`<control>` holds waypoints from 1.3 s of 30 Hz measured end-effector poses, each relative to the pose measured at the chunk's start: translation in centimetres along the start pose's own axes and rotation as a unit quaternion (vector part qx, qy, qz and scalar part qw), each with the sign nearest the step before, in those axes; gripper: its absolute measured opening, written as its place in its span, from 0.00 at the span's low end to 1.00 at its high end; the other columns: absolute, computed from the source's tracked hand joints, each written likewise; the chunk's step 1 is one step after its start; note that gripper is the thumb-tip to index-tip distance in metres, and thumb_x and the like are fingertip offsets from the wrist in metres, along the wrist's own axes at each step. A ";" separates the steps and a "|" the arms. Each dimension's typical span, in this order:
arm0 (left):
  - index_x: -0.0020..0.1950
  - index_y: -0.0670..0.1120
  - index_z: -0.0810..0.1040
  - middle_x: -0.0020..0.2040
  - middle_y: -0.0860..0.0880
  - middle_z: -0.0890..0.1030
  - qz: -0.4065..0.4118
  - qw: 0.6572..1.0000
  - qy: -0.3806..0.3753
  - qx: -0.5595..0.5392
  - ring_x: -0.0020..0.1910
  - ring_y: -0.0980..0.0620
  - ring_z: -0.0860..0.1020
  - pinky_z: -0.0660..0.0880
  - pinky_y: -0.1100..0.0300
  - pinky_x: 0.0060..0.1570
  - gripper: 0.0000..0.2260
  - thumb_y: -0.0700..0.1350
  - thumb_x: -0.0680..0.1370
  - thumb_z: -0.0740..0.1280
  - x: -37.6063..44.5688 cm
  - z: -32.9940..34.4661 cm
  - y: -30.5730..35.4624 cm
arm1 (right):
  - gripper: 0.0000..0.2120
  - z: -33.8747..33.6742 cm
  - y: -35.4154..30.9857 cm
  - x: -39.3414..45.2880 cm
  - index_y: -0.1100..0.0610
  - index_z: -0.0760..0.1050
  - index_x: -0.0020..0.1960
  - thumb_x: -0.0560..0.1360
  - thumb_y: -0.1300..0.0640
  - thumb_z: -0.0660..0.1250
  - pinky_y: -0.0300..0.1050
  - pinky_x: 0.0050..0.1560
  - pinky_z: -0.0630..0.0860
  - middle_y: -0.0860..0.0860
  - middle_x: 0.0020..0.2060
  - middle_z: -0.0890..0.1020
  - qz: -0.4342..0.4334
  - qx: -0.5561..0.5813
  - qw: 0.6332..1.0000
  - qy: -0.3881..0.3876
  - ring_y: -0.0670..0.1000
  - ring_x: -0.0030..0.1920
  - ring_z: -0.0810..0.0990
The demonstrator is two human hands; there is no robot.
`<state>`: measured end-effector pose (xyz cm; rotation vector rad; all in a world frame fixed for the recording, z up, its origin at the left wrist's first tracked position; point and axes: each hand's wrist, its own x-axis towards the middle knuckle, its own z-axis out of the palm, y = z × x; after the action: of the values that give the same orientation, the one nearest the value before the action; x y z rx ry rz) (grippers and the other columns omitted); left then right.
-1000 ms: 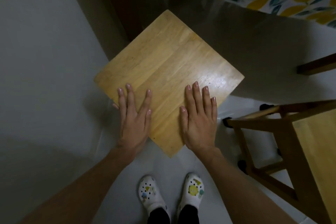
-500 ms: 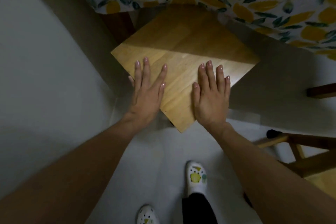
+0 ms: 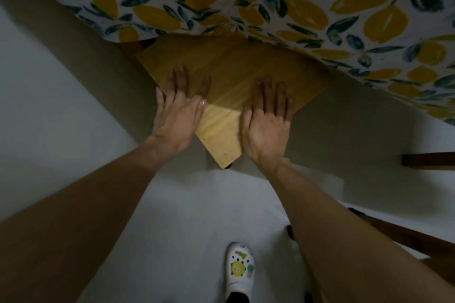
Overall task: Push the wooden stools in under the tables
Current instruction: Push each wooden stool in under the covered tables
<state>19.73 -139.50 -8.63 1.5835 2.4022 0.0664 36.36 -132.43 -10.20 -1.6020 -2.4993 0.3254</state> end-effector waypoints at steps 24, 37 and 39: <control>0.77 0.48 0.43 0.79 0.50 0.44 0.136 0.983 -0.044 -0.114 0.77 0.54 0.40 0.42 0.51 0.75 0.28 0.56 0.79 0.44 -23.3 1.3 9.3 | 0.32 -9.3 7.3 -21.7 0.53 0.48 0.79 0.79 0.39 0.45 0.49 0.77 0.41 0.51 0.79 0.51 0.026 0.064 0.998 -0.011 0.49 0.78 0.45; 0.77 0.48 0.43 0.78 0.49 0.40 0.165 0.975 -0.075 -0.132 0.76 0.50 0.35 0.36 0.49 0.74 0.28 0.57 0.80 0.43 -33.8 7.9 26.0 | 0.30 -14.2 23.5 -33.6 0.55 0.54 0.78 0.79 0.42 0.47 0.53 0.77 0.48 0.52 0.78 0.57 0.095 0.053 0.994 0.006 0.51 0.78 0.51; 0.77 0.48 0.44 0.78 0.49 0.40 0.153 0.976 -0.074 -0.138 0.76 0.50 0.34 0.37 0.49 0.74 0.28 0.57 0.80 0.43 -36.1 9.0 29.6 | 0.30 -15.3 26.7 -35.7 0.54 0.54 0.78 0.79 0.42 0.48 0.56 0.77 0.51 0.53 0.77 0.58 0.086 0.051 0.995 0.007 0.52 0.78 0.52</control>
<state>61.78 -161.27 -4.98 1.7390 1.9235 0.3156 78.36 -152.59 -2.93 -1.7748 -2.2986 0.4552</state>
